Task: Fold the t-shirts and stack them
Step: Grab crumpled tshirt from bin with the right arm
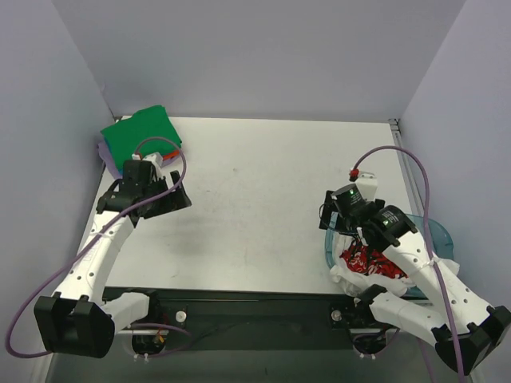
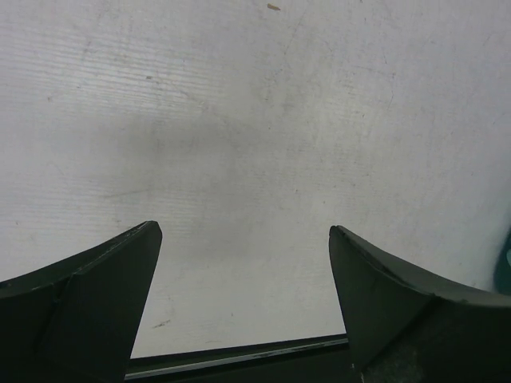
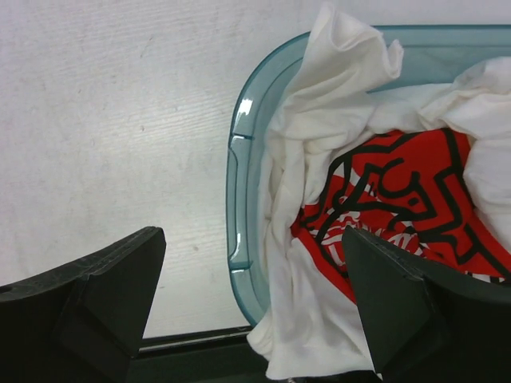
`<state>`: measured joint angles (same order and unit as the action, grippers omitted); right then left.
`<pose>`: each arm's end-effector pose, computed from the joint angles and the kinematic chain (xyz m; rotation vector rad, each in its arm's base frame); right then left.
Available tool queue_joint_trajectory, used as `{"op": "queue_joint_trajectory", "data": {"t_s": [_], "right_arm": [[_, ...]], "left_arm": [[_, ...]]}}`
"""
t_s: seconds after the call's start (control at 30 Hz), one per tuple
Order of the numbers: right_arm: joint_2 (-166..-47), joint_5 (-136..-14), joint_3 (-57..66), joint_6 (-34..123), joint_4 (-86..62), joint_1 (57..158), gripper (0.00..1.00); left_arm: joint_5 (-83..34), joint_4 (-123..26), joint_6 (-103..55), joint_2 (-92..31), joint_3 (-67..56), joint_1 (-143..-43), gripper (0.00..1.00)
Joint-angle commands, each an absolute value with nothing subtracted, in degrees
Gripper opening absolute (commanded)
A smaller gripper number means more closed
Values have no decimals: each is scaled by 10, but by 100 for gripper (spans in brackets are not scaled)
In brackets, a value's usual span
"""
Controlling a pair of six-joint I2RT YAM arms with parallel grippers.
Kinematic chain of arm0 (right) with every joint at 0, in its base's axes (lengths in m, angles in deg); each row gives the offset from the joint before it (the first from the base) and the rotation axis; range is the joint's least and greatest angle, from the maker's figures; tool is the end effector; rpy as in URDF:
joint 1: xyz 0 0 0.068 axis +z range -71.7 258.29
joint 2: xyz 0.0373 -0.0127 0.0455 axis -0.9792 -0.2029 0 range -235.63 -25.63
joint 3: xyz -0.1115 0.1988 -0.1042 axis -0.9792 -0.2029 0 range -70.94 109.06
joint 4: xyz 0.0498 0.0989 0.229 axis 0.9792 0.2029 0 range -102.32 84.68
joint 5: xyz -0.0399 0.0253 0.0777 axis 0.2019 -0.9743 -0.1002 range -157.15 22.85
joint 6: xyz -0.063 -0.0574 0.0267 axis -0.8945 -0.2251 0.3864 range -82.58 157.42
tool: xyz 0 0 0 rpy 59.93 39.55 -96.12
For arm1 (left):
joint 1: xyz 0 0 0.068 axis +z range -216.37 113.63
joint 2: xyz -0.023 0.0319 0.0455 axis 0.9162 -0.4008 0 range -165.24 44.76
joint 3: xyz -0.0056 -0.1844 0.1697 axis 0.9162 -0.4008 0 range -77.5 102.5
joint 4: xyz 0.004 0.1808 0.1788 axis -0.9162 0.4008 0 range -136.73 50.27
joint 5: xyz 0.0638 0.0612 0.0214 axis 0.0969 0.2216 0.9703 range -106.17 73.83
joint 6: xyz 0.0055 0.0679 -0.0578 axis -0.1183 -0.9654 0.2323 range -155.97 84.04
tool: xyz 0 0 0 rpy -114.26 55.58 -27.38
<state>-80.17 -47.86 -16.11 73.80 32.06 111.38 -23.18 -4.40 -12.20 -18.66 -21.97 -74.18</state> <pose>0.2024 0.1005 0.2672 0.2308 2.2866 0.2329 0.2497 -0.0441 0.2382 -0.2896 2.4614 -0.3898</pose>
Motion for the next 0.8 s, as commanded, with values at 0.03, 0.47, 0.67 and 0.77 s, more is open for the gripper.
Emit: {"op": "queue_joint_trajectory", "data": {"t_s": [0.03,0.47,0.67,0.77], "right_arm": [[-800,-369,-157,755,350,1113,100],[-804,-382,-208,882,441,953,100],[-845,-416,-211,865,456,839,100],[-864,-412,-212,856,457,769,100]], "left_arm": [[-215,-45,-116,-205,-177,-744,97],[-279,-84,-127,-231,-177,-744,96],[-294,-96,-133,-230,-187,-744,95],[-301,-103,-128,-226,-195,-745,95]]}}
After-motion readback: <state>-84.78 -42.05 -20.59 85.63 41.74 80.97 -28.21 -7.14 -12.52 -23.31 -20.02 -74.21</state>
